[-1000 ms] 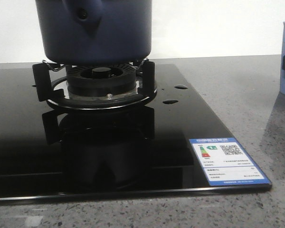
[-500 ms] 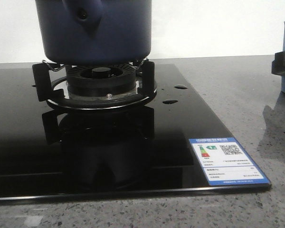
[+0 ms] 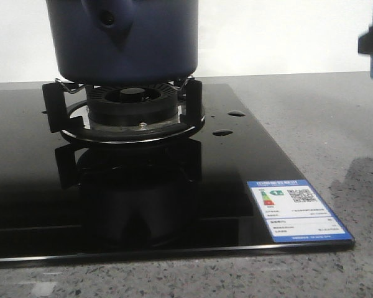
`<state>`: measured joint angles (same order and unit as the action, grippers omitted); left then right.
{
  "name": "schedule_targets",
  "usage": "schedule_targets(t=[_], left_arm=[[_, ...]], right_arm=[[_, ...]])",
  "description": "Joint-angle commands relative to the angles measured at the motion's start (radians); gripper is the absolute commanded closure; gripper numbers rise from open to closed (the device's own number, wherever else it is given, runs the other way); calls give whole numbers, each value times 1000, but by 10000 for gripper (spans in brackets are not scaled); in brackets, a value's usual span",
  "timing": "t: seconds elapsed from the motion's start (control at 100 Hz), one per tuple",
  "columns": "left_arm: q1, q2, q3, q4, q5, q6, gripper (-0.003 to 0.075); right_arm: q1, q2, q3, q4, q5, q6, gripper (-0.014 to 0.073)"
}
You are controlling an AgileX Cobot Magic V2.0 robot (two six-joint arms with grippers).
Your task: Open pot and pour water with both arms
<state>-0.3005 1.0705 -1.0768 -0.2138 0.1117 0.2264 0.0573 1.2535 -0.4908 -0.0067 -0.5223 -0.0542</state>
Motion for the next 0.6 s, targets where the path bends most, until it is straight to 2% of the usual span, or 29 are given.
schedule_targets(t=[0.0, 0.29, 0.59], left_arm=[[2, -22, -39, 1, -122, 2, 369], [2, -22, -39, 1, -122, 2, 369], [2, -21, -39, 1, -122, 2, 369]], right_arm=[[33, -76, -82, -57, -10, -4, 349], [242, -94, -373, -244, 332, -4, 349], [375, 23, -650, -421, 626, -5, 349]])
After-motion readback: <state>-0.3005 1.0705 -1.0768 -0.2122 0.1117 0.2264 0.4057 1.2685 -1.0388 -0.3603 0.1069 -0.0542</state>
